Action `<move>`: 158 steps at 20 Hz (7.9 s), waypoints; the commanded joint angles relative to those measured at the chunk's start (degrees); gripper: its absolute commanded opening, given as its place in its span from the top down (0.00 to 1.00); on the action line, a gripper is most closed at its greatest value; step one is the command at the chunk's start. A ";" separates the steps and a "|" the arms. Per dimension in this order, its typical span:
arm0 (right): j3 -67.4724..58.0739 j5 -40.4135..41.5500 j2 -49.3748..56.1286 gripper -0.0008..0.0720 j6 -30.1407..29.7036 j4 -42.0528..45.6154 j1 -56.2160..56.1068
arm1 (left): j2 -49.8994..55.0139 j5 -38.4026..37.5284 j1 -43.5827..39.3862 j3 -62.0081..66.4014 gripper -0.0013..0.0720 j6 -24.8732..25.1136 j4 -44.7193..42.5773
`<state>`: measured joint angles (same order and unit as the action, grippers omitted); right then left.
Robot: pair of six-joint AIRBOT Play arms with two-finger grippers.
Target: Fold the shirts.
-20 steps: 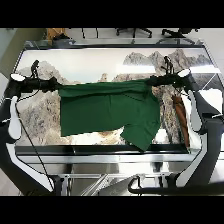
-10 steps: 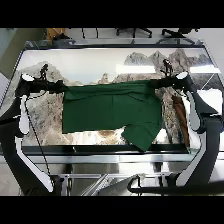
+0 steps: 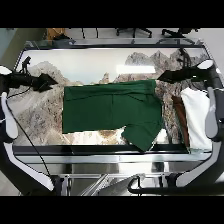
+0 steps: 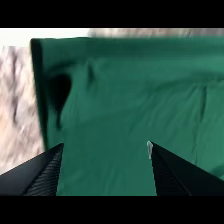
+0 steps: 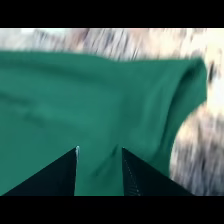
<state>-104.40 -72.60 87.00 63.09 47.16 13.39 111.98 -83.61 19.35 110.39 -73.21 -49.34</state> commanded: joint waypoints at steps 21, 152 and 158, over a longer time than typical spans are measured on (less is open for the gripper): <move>81.59 5.35 -45.24 0.31 4.11 -3.96 12.87 | -14.60 7.15 -5.31 -45.97 0.96 6.25 -0.20; 20.83 5.64 5.90 0.29 2.38 -14.95 -21.38 | -38.29 3.82 -10.34 -8.35 0.96 -1.14 2.82; 14.58 3.15 -0.79 0.97 -3.93 -26.25 -16.70 | -38.27 3.76 -10.34 -8.35 0.96 -1.16 2.86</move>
<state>-86.72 -68.88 89.54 61.54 26.81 -5.85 73.67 -79.79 8.97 102.06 -74.35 -46.48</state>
